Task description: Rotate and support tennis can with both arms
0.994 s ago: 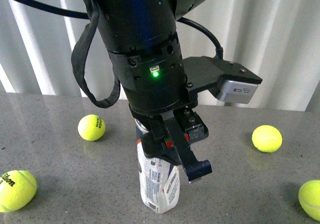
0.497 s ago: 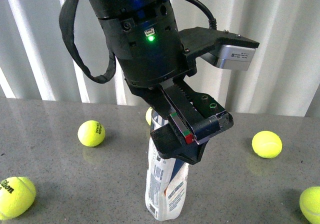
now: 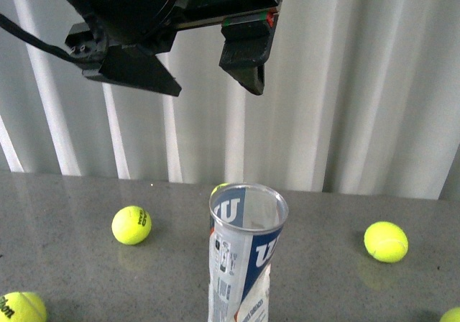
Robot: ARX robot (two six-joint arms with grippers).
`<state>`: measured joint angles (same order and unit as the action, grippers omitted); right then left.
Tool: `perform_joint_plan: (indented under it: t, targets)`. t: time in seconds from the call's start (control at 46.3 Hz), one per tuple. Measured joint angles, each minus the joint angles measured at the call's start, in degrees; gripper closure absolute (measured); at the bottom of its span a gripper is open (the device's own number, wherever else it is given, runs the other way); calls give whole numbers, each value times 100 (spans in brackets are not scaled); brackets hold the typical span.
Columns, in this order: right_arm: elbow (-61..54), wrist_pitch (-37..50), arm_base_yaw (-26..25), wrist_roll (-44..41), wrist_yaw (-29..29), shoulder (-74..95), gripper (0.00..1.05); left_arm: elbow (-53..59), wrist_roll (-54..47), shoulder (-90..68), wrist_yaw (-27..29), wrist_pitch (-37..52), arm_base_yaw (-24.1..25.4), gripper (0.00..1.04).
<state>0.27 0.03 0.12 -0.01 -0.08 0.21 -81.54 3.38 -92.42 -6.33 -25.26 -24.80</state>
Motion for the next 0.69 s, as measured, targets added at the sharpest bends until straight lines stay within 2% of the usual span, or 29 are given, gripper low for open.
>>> perform_joint_plan:
  t: [0.086, 0.108, 0.151, 0.194, 0.238, 0.346, 0.389, 0.519, 0.562, 0.583, 0.691]
  targets:
    - [0, 0, 0, 0, -4, 0, 7, 46, 352, 20, 13, 15, 9, 7]
    - [0, 0, 0, 0, -4, 0, 7, 160, 319, 35, 245, 236, -26, 8]
    - [0, 0, 0, 0, -2, 0, 7, 1049, 94, 293, 1585, 2035, -72, 19]
    - [0, 0, 0, 0, 0, 0, 7, 1880, -66, 575, 2328, 3480, -48, 28]
    - [0, 0, 0, 2, 7, 0, 7, 2520, -144, 850, 2660, 4402, 28, 35]
    - [0, 0, 0, 2, 17, 0, 7, 3646, -223, 1471, 2638, 5772, 337, 51]
    - [0, 0, 0, 2, 13, 0, 7, 4223, -236, 1832, 2509, 6177, 551, 61]
    - [0, 0, 0, 0, -2, 0, 7, 5462, -264, 2490, 2105, 6535, 1019, 92]
    - [0, 0, 0, 0, 0, 0, 7, 5678, -273, 2623, 1978, 6585, 1082, 99]
    - [0, 0, 0, 2, 0, 0, 7, 5777, -264, 2697, 1919, 6605, 1110, 102]
    - [0, 0, 0, 2, 0, 0, 7, 6201, -297, 3084, 1720, 6690, 1290, 101]
